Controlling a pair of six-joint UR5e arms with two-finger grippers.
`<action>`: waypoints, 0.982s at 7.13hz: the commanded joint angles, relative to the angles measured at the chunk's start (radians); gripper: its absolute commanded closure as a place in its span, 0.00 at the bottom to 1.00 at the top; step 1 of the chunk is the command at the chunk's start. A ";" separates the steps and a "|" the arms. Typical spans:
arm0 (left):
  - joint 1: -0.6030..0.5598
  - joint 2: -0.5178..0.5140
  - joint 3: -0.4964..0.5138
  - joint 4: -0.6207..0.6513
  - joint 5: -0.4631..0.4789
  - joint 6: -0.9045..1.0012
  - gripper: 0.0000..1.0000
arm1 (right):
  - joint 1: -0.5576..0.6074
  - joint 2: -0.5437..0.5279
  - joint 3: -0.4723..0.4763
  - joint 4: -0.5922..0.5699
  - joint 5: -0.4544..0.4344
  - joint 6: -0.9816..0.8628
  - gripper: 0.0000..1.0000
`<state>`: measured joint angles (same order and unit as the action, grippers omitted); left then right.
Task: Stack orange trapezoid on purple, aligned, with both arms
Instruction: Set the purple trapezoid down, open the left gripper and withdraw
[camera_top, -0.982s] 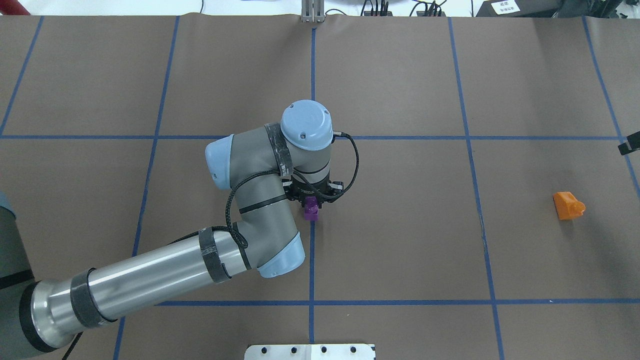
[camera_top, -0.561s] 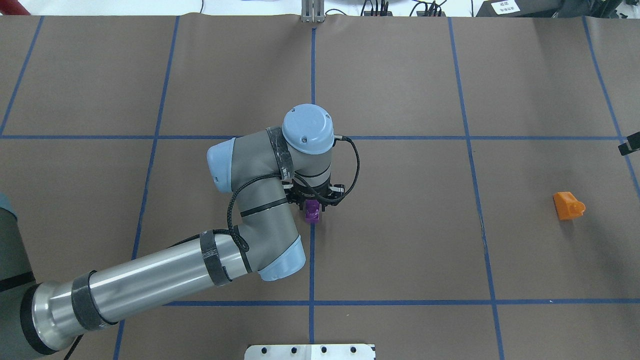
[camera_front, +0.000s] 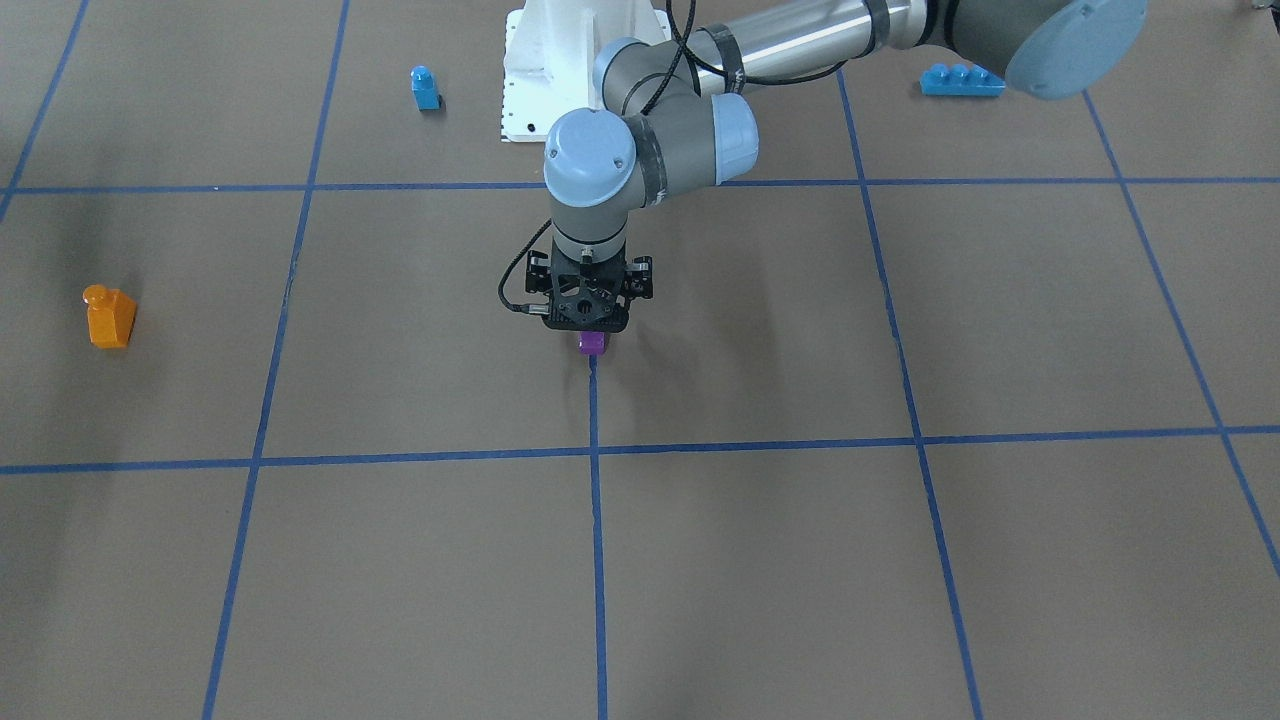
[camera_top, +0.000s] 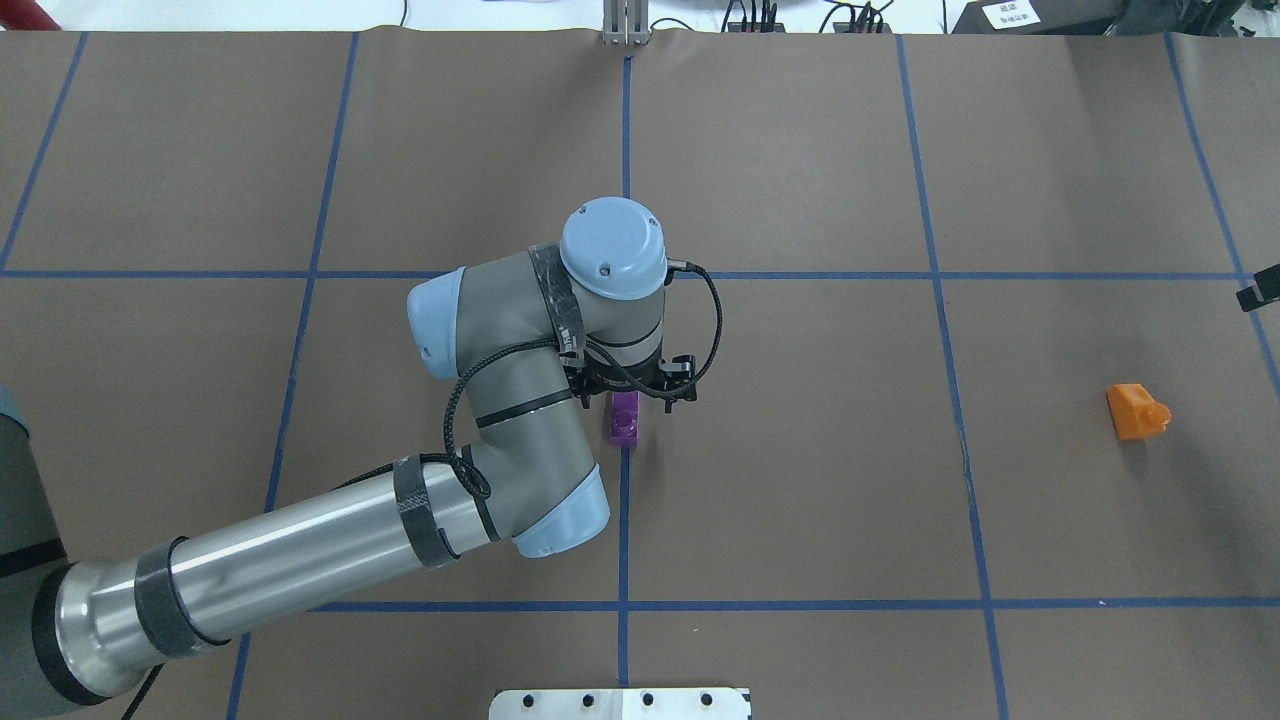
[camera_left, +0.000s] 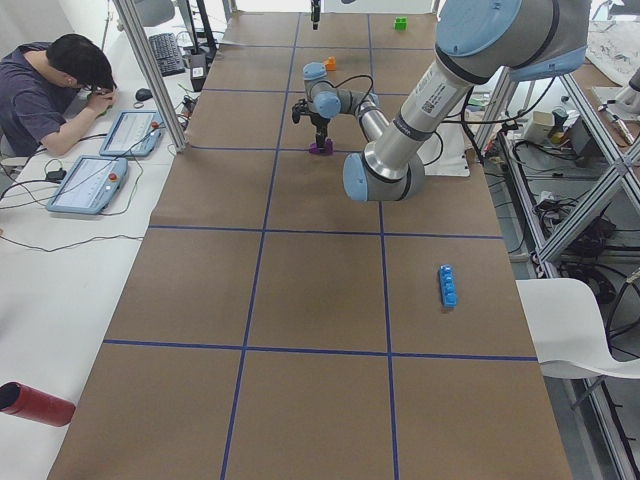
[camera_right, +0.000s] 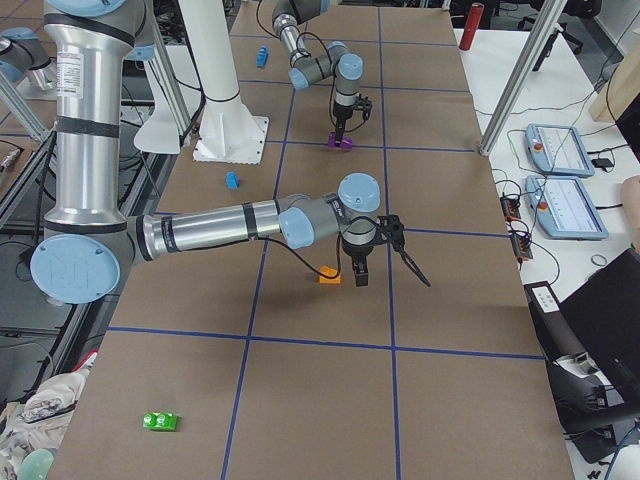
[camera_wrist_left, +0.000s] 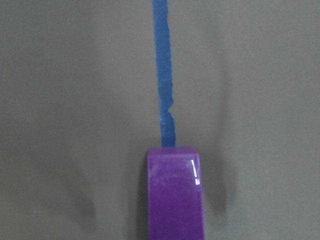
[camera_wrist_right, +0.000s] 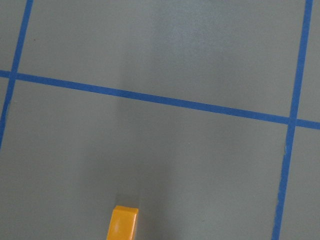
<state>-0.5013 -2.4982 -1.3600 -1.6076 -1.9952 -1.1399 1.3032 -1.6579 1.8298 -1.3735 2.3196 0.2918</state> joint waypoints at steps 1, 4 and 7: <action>-0.043 0.115 -0.232 0.100 -0.007 0.012 0.00 | -0.028 -0.002 0.006 0.002 0.000 0.038 0.00; -0.188 0.454 -0.618 0.219 -0.074 0.298 0.00 | -0.158 -0.084 -0.001 0.277 -0.040 0.297 0.00; -0.344 0.578 -0.630 0.218 -0.168 0.541 0.00 | -0.322 -0.112 -0.012 0.350 -0.188 0.496 0.00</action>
<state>-0.7996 -1.9620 -1.9815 -1.3907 -2.1423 -0.6755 1.0535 -1.7620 1.8256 -1.0497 2.1973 0.7078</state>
